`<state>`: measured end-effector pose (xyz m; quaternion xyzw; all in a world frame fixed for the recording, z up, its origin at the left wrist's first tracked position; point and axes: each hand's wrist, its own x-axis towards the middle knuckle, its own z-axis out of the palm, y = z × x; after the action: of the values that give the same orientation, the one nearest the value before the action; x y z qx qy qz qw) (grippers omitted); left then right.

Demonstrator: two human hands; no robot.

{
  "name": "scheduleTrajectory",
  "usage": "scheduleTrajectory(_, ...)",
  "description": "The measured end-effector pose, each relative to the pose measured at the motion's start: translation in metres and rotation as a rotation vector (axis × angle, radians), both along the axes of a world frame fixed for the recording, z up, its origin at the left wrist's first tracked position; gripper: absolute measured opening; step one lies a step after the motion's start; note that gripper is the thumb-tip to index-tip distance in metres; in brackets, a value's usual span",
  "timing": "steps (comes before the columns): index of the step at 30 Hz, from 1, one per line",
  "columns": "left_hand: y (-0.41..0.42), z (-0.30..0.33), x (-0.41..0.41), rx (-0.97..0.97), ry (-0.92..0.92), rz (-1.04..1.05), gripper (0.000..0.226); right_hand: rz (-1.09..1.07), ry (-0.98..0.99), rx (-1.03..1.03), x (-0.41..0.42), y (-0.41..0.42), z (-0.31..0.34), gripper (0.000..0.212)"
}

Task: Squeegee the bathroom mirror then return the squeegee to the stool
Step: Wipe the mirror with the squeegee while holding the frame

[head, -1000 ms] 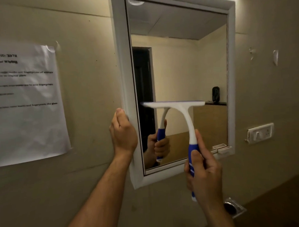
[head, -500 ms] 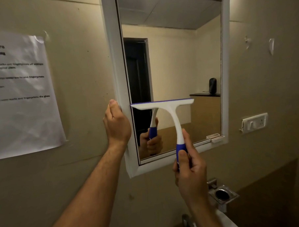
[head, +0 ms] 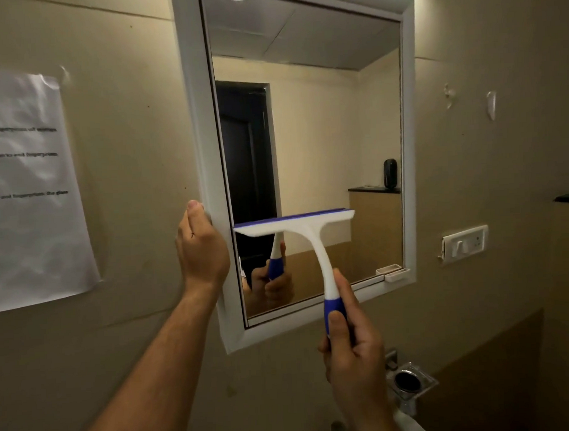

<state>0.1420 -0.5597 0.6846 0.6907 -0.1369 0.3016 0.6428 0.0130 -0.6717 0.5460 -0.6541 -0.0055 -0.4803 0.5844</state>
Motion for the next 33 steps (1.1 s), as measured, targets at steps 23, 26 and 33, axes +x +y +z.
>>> scheduleTrajectory(23, 0.002, 0.010, -0.021, -0.051, -0.013, -0.058, 0.039, -0.022, 0.044, 0.012, -0.008, -0.016, -0.055, 0.054)
scheduleTrajectory(26, 0.002, 0.008, -0.021, -0.073, 0.032, -0.067, 0.039, -0.015, 0.050, 0.011, -0.010, -0.018, -0.058, 0.058)
scheduleTrajectory(33, 0.003, 0.011, -0.028, -0.099, 0.013, -0.098, 0.042, -0.025, 0.154, -0.057, -0.025, -0.031, -0.075, 0.063)
